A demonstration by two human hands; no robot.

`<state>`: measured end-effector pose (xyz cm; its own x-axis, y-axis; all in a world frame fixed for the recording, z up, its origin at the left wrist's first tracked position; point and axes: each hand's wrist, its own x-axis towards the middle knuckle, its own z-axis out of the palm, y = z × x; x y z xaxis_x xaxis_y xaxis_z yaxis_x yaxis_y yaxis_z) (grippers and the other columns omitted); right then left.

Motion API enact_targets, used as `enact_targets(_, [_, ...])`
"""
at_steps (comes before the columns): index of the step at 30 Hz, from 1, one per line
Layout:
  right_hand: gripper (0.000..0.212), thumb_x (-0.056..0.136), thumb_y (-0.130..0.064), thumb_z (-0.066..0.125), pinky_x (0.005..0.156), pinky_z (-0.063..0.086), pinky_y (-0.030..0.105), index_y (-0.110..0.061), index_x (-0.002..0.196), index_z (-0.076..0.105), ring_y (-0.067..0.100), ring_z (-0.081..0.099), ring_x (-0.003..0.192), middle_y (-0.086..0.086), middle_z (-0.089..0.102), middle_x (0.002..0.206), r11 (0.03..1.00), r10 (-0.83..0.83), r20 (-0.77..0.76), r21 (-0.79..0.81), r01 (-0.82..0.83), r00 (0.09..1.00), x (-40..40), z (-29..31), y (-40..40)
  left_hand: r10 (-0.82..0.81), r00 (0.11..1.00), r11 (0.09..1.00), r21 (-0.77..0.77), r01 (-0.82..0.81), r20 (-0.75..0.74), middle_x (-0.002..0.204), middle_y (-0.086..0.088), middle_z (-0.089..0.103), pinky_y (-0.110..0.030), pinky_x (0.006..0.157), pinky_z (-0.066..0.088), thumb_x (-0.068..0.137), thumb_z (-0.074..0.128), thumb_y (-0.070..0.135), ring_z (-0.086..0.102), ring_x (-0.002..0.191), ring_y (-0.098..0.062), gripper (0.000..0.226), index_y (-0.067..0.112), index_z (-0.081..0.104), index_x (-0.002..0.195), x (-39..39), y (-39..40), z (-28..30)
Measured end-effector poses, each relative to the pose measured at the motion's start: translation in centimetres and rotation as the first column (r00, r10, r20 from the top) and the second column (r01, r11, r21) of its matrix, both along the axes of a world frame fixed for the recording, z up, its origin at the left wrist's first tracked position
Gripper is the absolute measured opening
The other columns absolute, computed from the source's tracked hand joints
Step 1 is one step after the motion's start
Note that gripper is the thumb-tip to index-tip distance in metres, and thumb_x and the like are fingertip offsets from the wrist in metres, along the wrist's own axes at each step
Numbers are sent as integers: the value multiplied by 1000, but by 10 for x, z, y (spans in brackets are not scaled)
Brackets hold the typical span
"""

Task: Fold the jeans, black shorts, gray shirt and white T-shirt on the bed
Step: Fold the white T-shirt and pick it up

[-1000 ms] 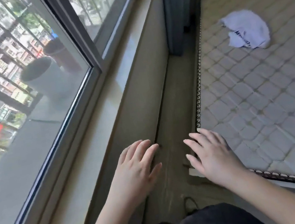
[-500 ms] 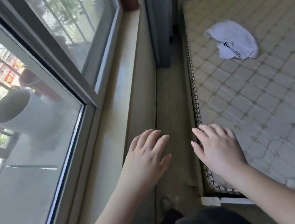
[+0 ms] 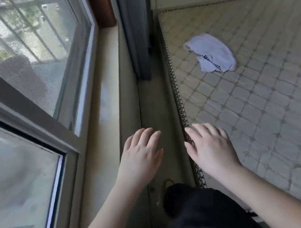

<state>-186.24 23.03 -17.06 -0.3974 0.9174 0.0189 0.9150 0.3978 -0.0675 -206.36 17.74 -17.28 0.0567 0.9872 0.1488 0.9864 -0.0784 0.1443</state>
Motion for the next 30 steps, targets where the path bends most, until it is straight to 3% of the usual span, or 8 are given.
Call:
enact_targets(3, [47, 98, -44, 41, 106, 32, 39, -24, 140, 50, 21, 42, 133, -2, 49, 143, 1000, -13, -3, -21, 13, 1000, -4, -2, 37, -20, 1000, 998, 53, 19, 23, 129, -2, 60, -40, 99, 46, 88, 62, 34, 54, 124, -26, 44, 16, 59, 128, 3, 44, -4])
enact_targets(10, [44, 88, -35, 62, 95, 43, 46, -13, 127, 62, 31, 55, 120, 8, 60, 131, 981, -183, -36, 62, 185, 982, 13, -5, 156, -35, 995, 995, 94, 27, 90, 123, 1, 60, -37, 95, 43, 90, 52, 32, 54, 119, -23, 36, 18, 60, 122, 32, 203, -6])
enact_targets(16, [43, 81, -30, 71, 88, 47, 46, -9, 118, 66, 33, 60, 109, 10, 65, 119, 968, -231, -66, 89, 236, 971, 28, -4, 255, -247, 969, 969, 31, 246, 8, 126, -1, 60, -38, 99, 43, 88, 56, 31, 53, 123, -25, 36, 18, 63, 121, 30, 312, 7])
enact_targets(19, [43, 78, -29, 75, 86, 47, 46, -9, 116, 67, 34, 61, 106, 11, 66, 115, 969, -217, -76, 101, 224, 973, 27, 3, 301, -279, 960, 960, 34, 279, -10, 127, -1, 60, -39, 100, 44, 88, 56, 33, 53, 123, -26, 38, 18, 63, 122, 30, 357, 20])
enact_targets(24, [40, 83, -28, 68, 87, 47, 44, -11, 119, 66, 31, 61, 109, 8, 65, 120, 952, -235, -172, 159, 263, 957, 29, 12, 356, -324, 945, 946, 9, 325, -40, 127, -3, 60, -38, 100, 45, 87, 60, 35, 54, 123, -27, 41, 17, 63, 124, 28, 424, 30])
enact_targets(28, [46, 87, -37, 48, 87, 48, 44, -12, 122, 65, 29, 60, 111, 6, 63, 123, 932, -288, -206, 164, 324, 935, 41, 6, 391, -387, 920, 922, 0, 388, -60, 128, -5, 59, -39, 101, 43, 88, 57, 36, 53, 123, -28, 41, 18, 62, 124, 31, 493, 26])
enact_targets(30, [44, 90, -36, 56, 90, 48, 47, -10, 125, 63, 32, 57, 117, 8, 61, 128, 919, -350, -174, 124, 373, 920, 45, -2, 412, -421, 905, 907, 1, 422, -59, 129, -4, 59, -40, 103, 42, 89, 56, 36, 52, 124, -28, 41, 18, 61, 125, 33, 530, 22])
